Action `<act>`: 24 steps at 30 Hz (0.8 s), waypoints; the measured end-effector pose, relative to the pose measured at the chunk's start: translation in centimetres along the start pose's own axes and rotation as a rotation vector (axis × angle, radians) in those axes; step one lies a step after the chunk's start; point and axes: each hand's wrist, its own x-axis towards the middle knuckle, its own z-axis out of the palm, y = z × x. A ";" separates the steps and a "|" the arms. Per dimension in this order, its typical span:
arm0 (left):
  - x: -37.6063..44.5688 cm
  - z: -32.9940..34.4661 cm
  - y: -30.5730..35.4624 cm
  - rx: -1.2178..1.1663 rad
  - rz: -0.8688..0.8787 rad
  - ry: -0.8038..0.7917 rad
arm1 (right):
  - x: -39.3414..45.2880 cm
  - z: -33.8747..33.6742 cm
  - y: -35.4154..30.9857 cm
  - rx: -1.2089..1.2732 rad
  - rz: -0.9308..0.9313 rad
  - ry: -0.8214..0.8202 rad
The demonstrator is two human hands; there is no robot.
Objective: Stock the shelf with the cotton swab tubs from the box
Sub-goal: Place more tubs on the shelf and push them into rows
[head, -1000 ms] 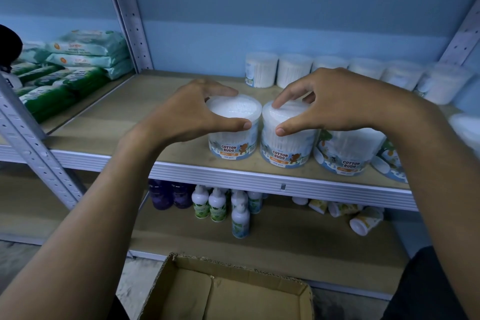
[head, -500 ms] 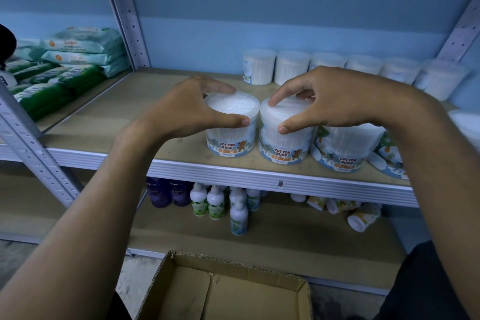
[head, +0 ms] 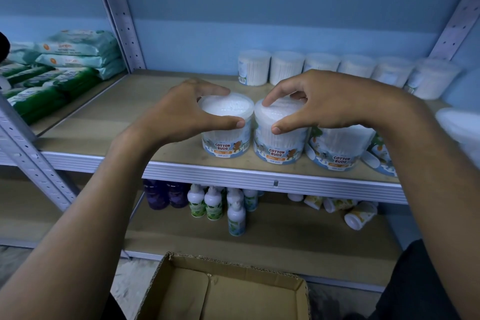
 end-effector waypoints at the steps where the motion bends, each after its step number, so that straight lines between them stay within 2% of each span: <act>1: 0.0 0.0 0.0 0.001 0.003 0.004 | 0.0 0.0 0.0 -0.001 0.002 -0.003; 4: -0.1 -0.1 -0.1 -0.017 -0.006 0.006 | -0.1 -0.2 0.3 0.022 -0.004 0.012; 9: 0.2 -0.5 1.4 -0.014 0.049 0.084 | -1.4 -2.5 1.5 0.076 -0.002 0.210; 11: 1.0 -0.5 3.0 0.014 0.094 0.105 | -2.4 -3.9 2.7 0.039 0.022 0.237; 20: 7.4 1.7 11.0 0.143 0.213 -0.063 | -5.8 -9.2 10.8 -0.205 0.252 0.114; 24: 11.2 3.8 14.2 0.158 0.198 -0.150 | -6.2 -11.2 15.1 -0.292 0.351 0.075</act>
